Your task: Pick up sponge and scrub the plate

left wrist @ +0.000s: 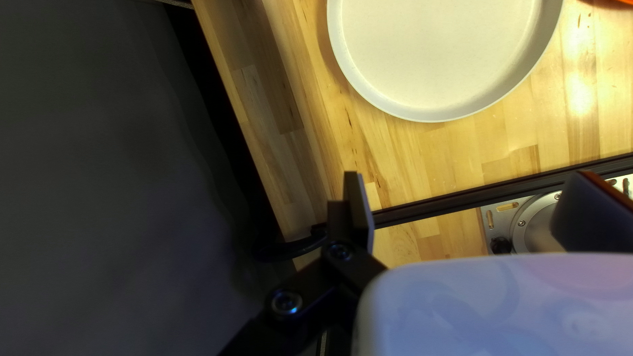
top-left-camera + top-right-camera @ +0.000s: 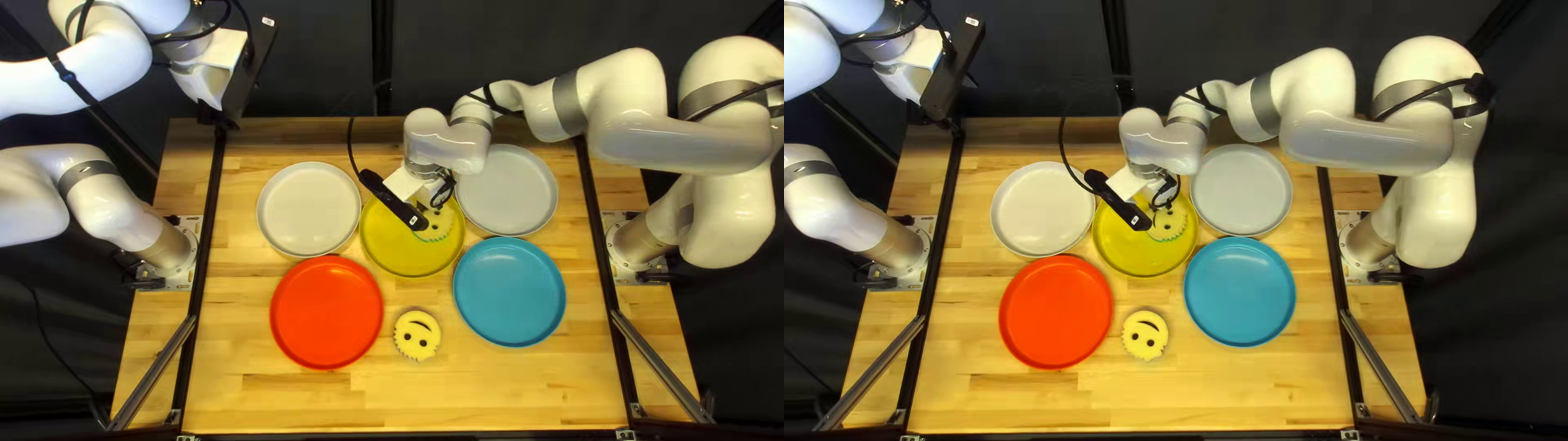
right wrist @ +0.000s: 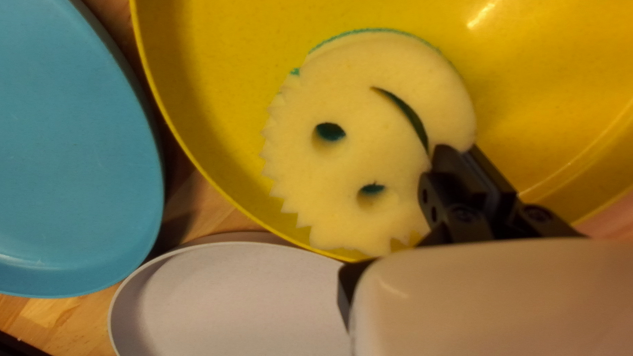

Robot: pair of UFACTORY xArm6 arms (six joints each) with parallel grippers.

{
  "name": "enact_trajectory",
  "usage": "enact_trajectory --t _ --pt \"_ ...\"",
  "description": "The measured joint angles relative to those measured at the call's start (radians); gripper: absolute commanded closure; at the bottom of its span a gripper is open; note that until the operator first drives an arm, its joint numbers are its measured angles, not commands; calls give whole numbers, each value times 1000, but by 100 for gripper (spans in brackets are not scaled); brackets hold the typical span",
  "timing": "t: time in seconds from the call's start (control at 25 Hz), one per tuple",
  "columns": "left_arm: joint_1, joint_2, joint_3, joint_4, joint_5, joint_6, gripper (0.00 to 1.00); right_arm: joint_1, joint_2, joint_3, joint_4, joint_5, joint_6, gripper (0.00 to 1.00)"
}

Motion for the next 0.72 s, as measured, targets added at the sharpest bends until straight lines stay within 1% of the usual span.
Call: enact_trajectory --t 0.16,0.28,0.36,0.48,0.72 --pt "0 0 0 0 0 0 0 -4 44 -72 4 -5 -27 100" --pt "0 0 0 0 0 0 0 -7 56 -85 6 -39 -53 100" --pt "0 0 0 0 0 0 0 -10 51 -64 13 -77 -81 100" --pt "0 0 0 0 0 0 0 -16 27 -8 32 -130 -126 100" --pt "0 0 0 0 0 0 0 -33 -49 109 58 -168 -172 100"
